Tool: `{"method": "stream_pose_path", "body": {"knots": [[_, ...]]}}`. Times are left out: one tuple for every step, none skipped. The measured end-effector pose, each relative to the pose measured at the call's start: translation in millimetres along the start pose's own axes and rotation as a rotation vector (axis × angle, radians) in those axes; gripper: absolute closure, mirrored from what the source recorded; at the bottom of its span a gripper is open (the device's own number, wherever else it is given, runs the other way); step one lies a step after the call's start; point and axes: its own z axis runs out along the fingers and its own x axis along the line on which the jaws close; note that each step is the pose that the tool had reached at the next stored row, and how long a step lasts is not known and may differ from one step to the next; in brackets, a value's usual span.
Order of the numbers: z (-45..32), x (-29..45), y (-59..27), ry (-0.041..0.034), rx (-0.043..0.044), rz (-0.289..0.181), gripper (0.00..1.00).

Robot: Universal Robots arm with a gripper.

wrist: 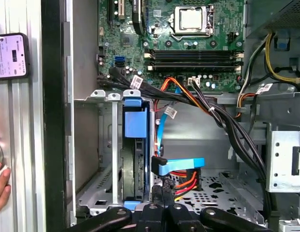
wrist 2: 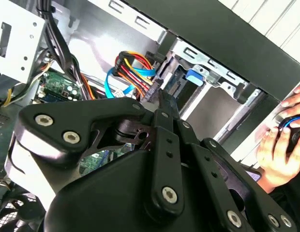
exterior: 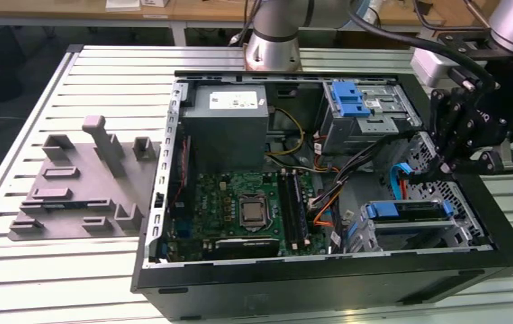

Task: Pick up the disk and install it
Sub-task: 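Insert the first disk wire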

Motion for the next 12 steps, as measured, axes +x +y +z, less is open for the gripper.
{"method": "stream_pose_path", "body": {"knots": [[0.0, 0.0, 0.0, 0.0, 0.0, 0.0, 0.89], [0.0, 0.0, 0.0, 0.0, 0.0, 0.0, 0.89], [0.0, -0.1, 0.0, 0.0001, 0.0, 0.0, 0.89], [0.0, -0.2, 0.0, 0.0001, 0.0, 0.0, 0.89], [0.0, -0.2, 0.0, 0.0002, 0.0, 0.0, 0.89], [-0.1, -0.7, 0.2, 0.0014, 0.0003, 0.0, 0.89], [-0.1, -1.1, 0.9, 0.0022, 0.001, 0.0, 0.89], [-0.1, -1.5, 1.4, 0.0028, 0.0019, 0.0, 0.82], [-0.1, -2.2, 1.9, 0.0037, 0.0028, 0.0, 0.82], [-0.1, -2.9, 2.3, 0.0049, 0.0038, 0.0, 0.82], [0.0, -3.5, 2.9, 0.0058, 0.0052, 0.0, 0.82], [0.4, -4.0, 3.6, 0.0062, 0.007, 0.0, 0.81]]}}
